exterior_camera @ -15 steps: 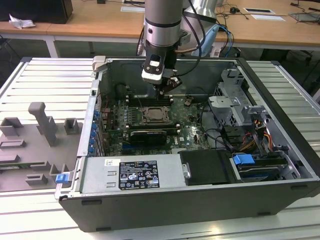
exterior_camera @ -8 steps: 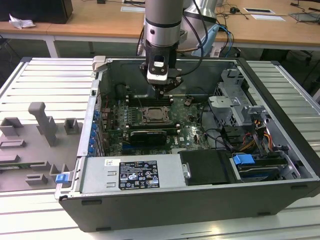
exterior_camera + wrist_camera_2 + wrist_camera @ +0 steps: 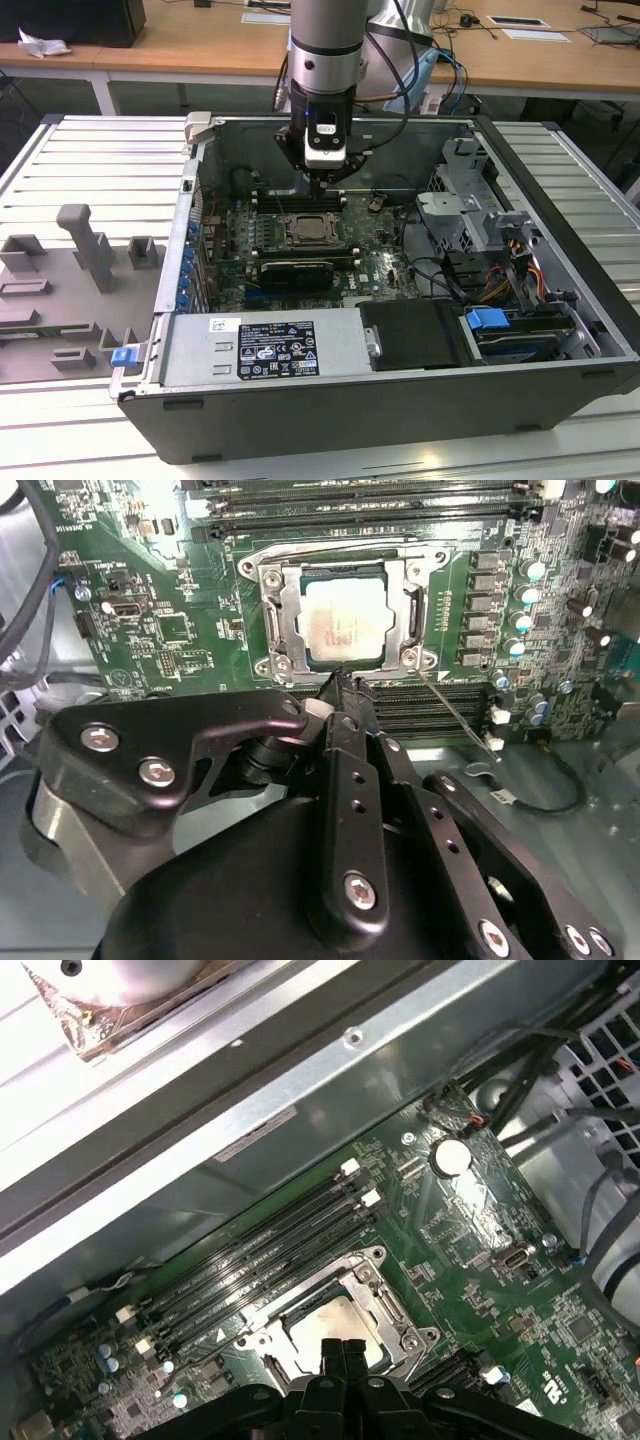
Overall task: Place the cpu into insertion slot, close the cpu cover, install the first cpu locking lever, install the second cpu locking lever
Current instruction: 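Install the first cpu locking lever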
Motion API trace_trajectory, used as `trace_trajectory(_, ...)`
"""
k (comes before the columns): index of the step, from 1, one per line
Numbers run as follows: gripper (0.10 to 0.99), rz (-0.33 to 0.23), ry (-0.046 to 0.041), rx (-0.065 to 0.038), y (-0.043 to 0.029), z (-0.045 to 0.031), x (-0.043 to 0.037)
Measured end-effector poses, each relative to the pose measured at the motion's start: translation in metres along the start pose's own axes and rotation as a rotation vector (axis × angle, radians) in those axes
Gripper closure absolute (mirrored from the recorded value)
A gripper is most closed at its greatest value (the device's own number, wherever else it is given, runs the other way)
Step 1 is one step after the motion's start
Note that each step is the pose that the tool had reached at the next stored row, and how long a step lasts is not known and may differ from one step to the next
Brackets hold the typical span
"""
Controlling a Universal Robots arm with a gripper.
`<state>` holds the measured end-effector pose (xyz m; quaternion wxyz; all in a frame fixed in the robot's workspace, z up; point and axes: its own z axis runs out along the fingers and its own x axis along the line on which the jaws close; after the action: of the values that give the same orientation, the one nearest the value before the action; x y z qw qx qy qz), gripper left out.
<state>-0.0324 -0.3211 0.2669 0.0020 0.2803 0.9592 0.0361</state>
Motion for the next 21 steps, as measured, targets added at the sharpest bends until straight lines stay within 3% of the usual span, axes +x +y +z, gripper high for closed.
trace_trajectory(10,0.98,-0.085,0.0061,0.001,0.0,0.0,0.0)
trace_trajectory(21,0.98,-0.228,0.0161,0.004,0.0,0.0,0.0)
